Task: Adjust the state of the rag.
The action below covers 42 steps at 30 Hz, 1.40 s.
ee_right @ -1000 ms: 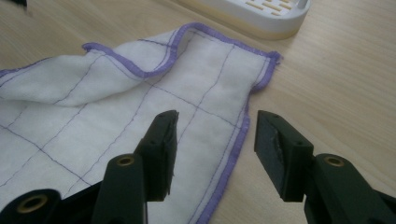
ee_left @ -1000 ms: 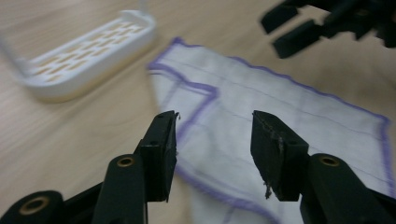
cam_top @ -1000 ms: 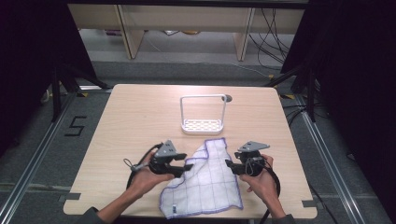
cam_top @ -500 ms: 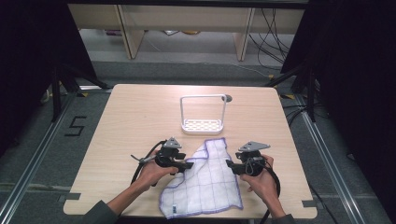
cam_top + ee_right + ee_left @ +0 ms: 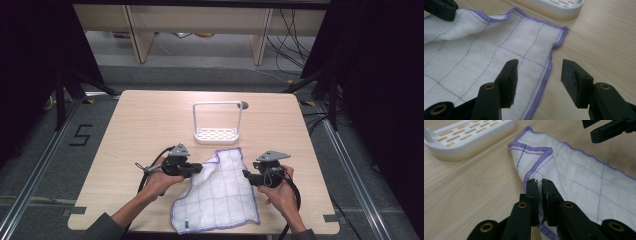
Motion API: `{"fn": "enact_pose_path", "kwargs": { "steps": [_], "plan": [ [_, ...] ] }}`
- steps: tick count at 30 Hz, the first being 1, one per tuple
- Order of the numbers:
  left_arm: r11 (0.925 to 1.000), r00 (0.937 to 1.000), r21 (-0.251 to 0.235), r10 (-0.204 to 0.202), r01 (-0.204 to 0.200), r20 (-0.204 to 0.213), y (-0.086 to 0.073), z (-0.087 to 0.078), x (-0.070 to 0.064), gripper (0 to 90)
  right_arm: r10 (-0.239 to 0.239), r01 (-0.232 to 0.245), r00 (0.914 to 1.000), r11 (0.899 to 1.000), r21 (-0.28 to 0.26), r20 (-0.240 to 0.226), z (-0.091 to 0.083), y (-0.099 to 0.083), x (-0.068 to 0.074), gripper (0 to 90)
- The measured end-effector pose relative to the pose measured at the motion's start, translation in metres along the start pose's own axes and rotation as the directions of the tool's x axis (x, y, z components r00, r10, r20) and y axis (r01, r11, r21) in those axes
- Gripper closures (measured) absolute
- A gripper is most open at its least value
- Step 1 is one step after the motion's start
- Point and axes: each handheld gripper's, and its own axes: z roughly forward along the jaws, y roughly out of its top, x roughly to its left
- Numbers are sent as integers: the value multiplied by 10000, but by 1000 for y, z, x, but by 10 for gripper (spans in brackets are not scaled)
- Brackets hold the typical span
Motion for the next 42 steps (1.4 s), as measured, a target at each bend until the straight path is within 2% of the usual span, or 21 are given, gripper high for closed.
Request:
{"fn": "enact_pose_path", "kwargs": {
  "steps": [3, 7, 8, 9, 12, 13, 14, 15, 17, 18, 20, 24, 27, 29, 30, 33, 34, 36, 39, 41, 42],
  "plan": [
    [9997, 10000, -221, 59, -60, -51, 5, -11, 5, 844, -274, 276, 9995, 9995, -165, 124, 2, 3, -3, 482],
    [9987, 9994, -511, 6, -24, -355, 11, -26, 16, 852, -21, 30, 9997, 9994, -348, 246, 9, 12, -6, 482],
    [9984, 9981, -550, 60, -94, -615, 11, -29, 19, 855, 72, -67, 9997, 9998, -196, 241, 10, 15, -6, 482],
    [9987, 9977, -480, 113, -145, -662, 12, -31, 23, 857, -69, 78, 9992, 9997, -243, 385, 14, 17, -7, 483],
    [9990, 9907, -389, 155, -210, -1351, 9, -37, 36, 857, -128, 130, 9986, 9999, -45, 521, 26, 23, -5, 484],
    [9993, 9891, -229, 260, -296, -1450, 7, -38, 42, 857, -147, 140, 9985, 9998, 141, 536, 32, 28, -3, 487],
    [9994, 9874, -321, 37, -89, -1583, 5, -38, 46, 857, -147, 140, 9985, 9998, 141, 536, 32, 28, -3, 487],
    [9998, 9852, -197, 36, -71, -1716, 3, -39, 51, 857, -317, 311, 9974, 9995, 106, 647, 36, 29, -4, 488],
    [9999, 9827, -81, -107, 94, -1850, -1, -38, 59, 854, -143, 136, 9980, 9998, 130, 616, 41, 33, -3, 493],
    [9999, 9816, -3, -134, 136, -1905, -2, -37, 63, 850, -311, 302, 9973, 9994, 148, 664, 45, 34, -4, 493],
    [9998, 9763, 73, -163, 184, -2159, -6, -34, 69, 844, -188, 163, 9975, 9992, 376, 679, 50, 37, -5, 493],
    [9990, 9737, -17, -444, 451, -2234, -10, -30, 78, 798, -337, 293, 9957, 9982, 520, 862, 59, 38, -7, 492],
    [9979, 9717, -138, -643, 628, -2273, -10, -33, 81, 739, -178, 124, 9948, 9984, 546, 1006, 62, 42, -11, 492],
    [9974, 9671, -182, -726, 703, -2438, -9, -36, 85, 684, -277, 231, 9930, 9989, 414, 1145, 66, 45, -17, 494],
    [9964, 9638, -296, -839, 789, -2532, -10, -38, 87, 673, -60, 9, 9941, 9989, 467, 1082, 66, 46, -18, 494],
    [9948, 9632, -60, -1000, 1017, -2497, -13, -39, 92, 619, -17, -36, 9941, 9988, 485, 1082, 70, 50, -24, 494],
    [9946, 9613, 0, -1000, 1034, -2568, -14, -38, 92, 601, -161, 115, 9934, 9991, 409, 1139, 72, 52, -26, 493],
    [9929, 9607, 245, -1062, 1163, -2566, -15, -36, 93, 542, 46, -84, 9946, 9993, 365, 1035, 75, 56, -28, 492],
    [9921, 9572, 480, -988, 1160, -2720, -18, -32, 93, 522, -85, 40, 9950, 9990, 454, 993, 79, 57, -30, 490],
    [9907, 9587, 698, -941, 1168, -2684, -19, -29, 94, 509, -125, 76, 9949, 9988, 494, 998, 81, 58, -31, 489],
    [9906, 9586, 710, -942, 1172, -2689, -20, -28, 93, 506, 54, -106, 9952, 9986, 526, 972, 81, 59, -31, 489]
  ]
}}
